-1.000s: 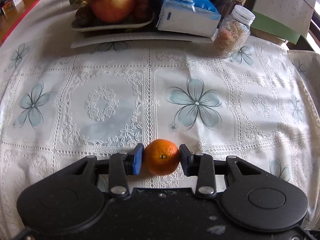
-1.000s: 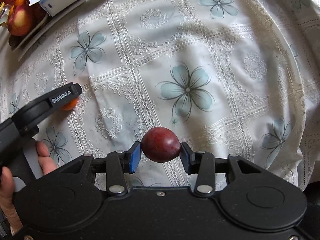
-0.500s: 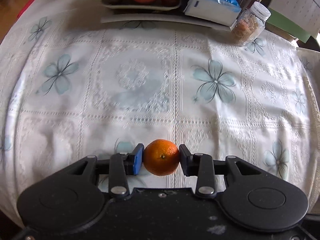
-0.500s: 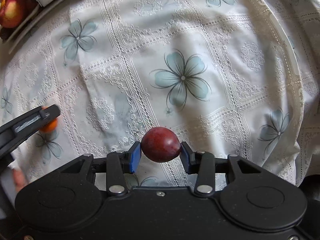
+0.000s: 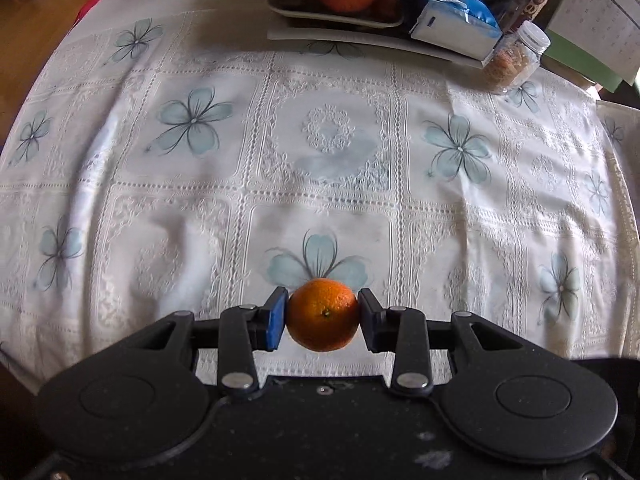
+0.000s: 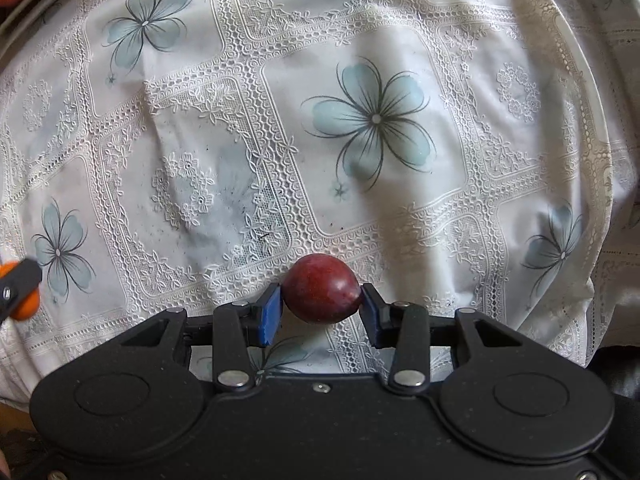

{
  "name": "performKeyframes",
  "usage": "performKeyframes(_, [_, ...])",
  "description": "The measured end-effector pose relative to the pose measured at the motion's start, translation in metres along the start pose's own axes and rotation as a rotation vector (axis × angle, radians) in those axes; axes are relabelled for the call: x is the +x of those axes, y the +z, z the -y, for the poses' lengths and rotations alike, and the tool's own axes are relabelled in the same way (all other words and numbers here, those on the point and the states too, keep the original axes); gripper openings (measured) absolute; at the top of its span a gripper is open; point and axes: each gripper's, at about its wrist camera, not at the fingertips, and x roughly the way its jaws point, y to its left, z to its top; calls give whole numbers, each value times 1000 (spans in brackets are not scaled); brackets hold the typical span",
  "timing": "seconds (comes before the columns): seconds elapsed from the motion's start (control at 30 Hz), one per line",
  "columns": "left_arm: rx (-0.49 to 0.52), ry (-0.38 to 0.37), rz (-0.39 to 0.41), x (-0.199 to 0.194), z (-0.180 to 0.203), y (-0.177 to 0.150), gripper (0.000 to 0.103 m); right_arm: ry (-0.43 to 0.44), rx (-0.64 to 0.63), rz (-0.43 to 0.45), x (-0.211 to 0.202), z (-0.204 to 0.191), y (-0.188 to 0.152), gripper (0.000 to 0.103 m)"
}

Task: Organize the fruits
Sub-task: 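Carry the mandarin and the plum with both tools into the gold tray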

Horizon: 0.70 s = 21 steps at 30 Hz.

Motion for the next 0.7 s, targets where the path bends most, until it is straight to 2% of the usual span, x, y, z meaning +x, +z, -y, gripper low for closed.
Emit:
performKeyframes(0.27, [64, 19, 36, -19, 4, -26, 37, -23, -19, 31, 0, -6, -1, 50])
performKeyframes(0.57, [113, 42, 102, -44, 6, -69, 37, -29, -31, 87, -12, -2, -20, 50])
performKeyframes(0.7, [89, 10, 102, -56, 3, -90, 37, 0, -56, 128, -24, -1, -34, 50])
